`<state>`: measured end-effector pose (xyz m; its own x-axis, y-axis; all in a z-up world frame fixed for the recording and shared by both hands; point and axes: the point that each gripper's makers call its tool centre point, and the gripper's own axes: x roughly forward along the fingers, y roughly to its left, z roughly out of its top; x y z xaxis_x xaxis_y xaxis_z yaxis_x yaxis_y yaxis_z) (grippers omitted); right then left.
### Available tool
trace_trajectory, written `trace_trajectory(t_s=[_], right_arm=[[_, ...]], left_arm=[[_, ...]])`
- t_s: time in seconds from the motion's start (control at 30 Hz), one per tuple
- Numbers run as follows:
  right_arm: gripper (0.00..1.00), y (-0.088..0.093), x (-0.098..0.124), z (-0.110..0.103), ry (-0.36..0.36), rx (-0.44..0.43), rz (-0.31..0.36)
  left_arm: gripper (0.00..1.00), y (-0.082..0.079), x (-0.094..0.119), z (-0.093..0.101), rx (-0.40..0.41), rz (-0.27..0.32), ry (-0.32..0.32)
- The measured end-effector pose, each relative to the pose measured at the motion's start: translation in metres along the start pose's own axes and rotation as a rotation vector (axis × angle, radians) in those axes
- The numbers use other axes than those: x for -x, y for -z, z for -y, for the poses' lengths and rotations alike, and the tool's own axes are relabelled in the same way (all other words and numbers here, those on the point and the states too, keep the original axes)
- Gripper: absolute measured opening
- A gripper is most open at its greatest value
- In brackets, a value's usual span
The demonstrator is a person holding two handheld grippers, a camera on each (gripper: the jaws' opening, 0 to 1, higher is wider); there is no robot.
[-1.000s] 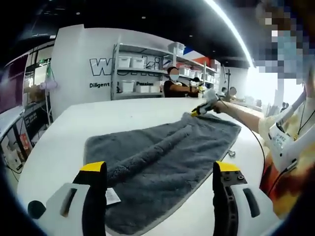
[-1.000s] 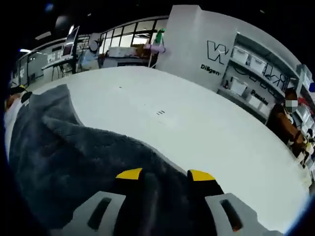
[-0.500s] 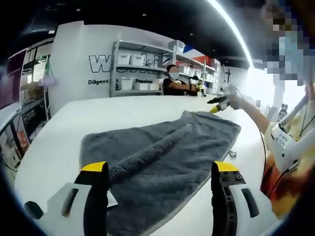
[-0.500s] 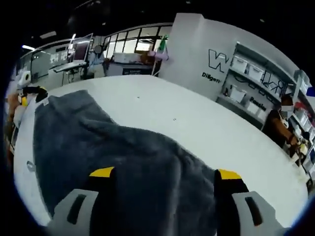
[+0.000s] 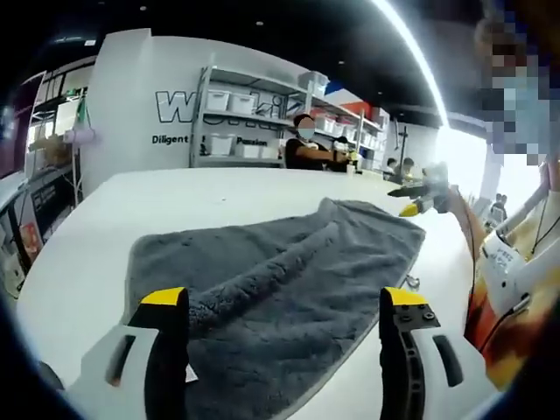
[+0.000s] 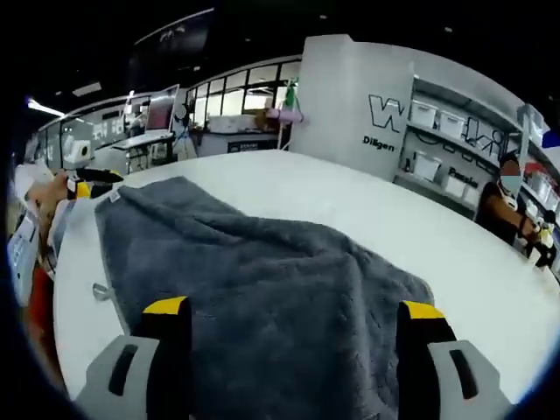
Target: Fold the towel on the table until its edges align and the towel forms a compact rectangular stack.
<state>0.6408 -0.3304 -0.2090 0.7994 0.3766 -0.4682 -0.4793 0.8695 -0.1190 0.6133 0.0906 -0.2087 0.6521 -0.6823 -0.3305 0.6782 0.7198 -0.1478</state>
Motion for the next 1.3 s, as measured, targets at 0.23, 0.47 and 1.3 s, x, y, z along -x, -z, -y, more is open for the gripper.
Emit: trace_trajectory(t_s=[0.23,0.47,1.3], right_arm=[[0.99,-0.007,0.008,-0.02,-0.026,-0.012,0.101],[0.99,-0.008,-0.002,-0.04,-0.075,-0.009,0.151],[0.99,0.012,-0.003,-0.044,-0.105,-0.053,0.145]], left_arm=[[0.94,-0.011,-0.009,-0.008,0.029,0.006,-0.006],[0.86,-0.042,-0.025,-0.048,0.05,0.027,-0.099],[0.25,-0.03,-0.108,-0.189,-0.039,-0.206,-0.268]])
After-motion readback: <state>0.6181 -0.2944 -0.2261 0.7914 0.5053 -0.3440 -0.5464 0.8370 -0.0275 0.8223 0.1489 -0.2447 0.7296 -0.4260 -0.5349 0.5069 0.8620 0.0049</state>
